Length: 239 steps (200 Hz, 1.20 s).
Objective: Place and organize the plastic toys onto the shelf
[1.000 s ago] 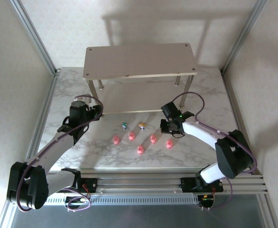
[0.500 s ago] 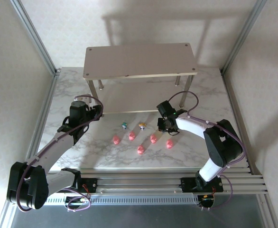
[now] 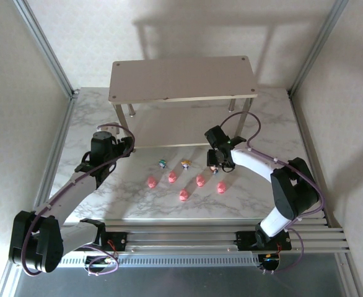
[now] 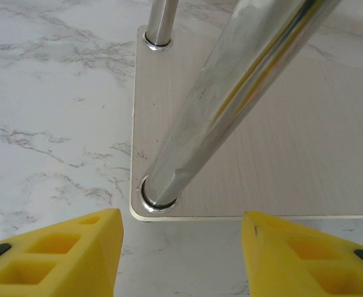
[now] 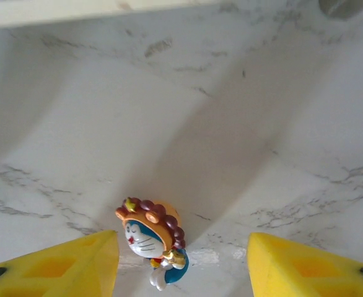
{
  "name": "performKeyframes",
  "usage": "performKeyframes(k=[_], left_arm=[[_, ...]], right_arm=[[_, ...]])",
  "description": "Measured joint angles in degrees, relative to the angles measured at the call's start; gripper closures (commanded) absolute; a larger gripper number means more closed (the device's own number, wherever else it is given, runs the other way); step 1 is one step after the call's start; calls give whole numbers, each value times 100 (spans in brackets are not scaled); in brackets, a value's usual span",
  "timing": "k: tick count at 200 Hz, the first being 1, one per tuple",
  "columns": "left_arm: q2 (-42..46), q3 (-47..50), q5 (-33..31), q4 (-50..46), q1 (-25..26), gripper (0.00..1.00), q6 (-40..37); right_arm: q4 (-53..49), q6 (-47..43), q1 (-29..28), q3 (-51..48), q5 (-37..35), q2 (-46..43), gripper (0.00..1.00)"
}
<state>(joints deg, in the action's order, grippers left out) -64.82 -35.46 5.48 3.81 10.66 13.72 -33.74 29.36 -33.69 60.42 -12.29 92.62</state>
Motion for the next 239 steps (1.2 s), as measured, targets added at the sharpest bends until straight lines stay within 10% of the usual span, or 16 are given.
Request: performKeyframes(k=[239], left_arm=[[-50,0,81,0,0,47,0]], right_arm=[[-1023,-997,149,997,789,1187,59]])
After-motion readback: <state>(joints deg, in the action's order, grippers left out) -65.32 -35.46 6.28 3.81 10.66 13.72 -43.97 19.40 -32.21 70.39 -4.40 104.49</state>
